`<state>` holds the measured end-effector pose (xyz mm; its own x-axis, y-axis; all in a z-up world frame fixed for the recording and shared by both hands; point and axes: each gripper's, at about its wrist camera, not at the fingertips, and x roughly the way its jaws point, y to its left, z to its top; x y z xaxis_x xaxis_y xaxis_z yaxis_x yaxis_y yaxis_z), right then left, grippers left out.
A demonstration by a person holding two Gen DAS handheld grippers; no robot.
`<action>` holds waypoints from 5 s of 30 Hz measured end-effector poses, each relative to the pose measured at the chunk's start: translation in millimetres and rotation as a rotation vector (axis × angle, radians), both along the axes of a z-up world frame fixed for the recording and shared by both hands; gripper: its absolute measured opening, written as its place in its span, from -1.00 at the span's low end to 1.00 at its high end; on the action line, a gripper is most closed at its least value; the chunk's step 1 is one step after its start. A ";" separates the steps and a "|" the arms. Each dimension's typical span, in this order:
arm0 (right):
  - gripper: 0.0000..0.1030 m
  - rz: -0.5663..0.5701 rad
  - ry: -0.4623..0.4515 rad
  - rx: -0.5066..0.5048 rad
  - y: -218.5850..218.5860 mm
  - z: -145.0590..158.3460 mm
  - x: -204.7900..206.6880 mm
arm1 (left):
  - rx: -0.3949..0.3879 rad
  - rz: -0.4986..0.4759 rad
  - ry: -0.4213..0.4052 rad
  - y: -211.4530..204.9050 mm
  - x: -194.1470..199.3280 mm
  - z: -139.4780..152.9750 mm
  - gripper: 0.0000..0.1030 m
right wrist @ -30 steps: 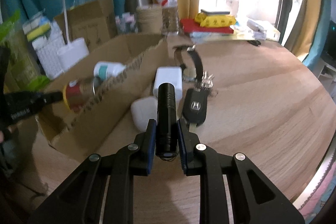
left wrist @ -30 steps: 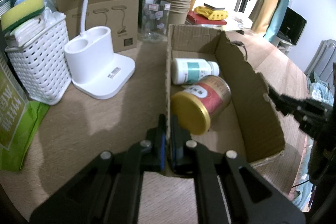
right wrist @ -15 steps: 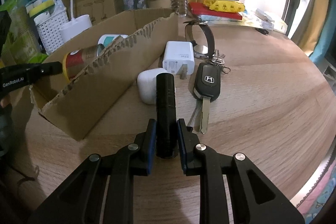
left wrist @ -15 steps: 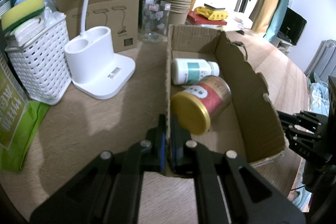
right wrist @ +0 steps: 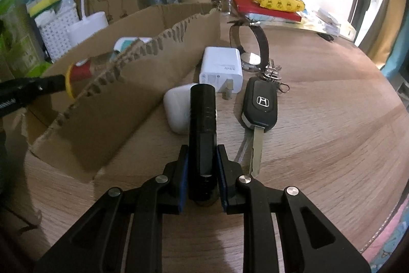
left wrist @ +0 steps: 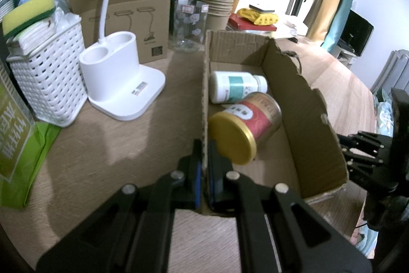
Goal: Organize rigid objects
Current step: 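Grasp the black flashlight beside the car key with the right gripper, then lift the black flashlight with the right gripper and release it into the box, then move the right gripper to the black car key and grasp it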
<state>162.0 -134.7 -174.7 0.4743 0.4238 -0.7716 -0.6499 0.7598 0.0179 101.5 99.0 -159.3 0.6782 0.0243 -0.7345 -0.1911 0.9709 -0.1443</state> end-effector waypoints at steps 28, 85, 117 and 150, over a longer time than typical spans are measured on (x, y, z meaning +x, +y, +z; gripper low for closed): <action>-0.59 0.007 -0.182 0.174 -13.7 119.8 1.8 | -0.004 0.005 -0.008 1.0 -0.3 2.3 -0.92; -0.59 0.010 0.007 0.052 91.7 39.2 8.2 | -0.009 -0.001 -0.020 -0.3 0.3 0.7 -0.92; 0.24 -0.136 -0.074 0.158 23.7 82.3 14.4 | -0.006 0.005 -0.018 -0.3 -0.9 -1.0 -0.92; 0.24 -0.259 -0.052 0.091 -26.6 49.3 46.9 | -0.003 0.007 -0.016 0.2 -2.8 -1.2 -0.92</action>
<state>208.9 -161.3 -125.3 0.6140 0.3497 -0.7076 -0.4363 0.8974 0.0649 98.7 99.2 -160.5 0.6898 0.0273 -0.7235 -0.1960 0.9690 -0.1502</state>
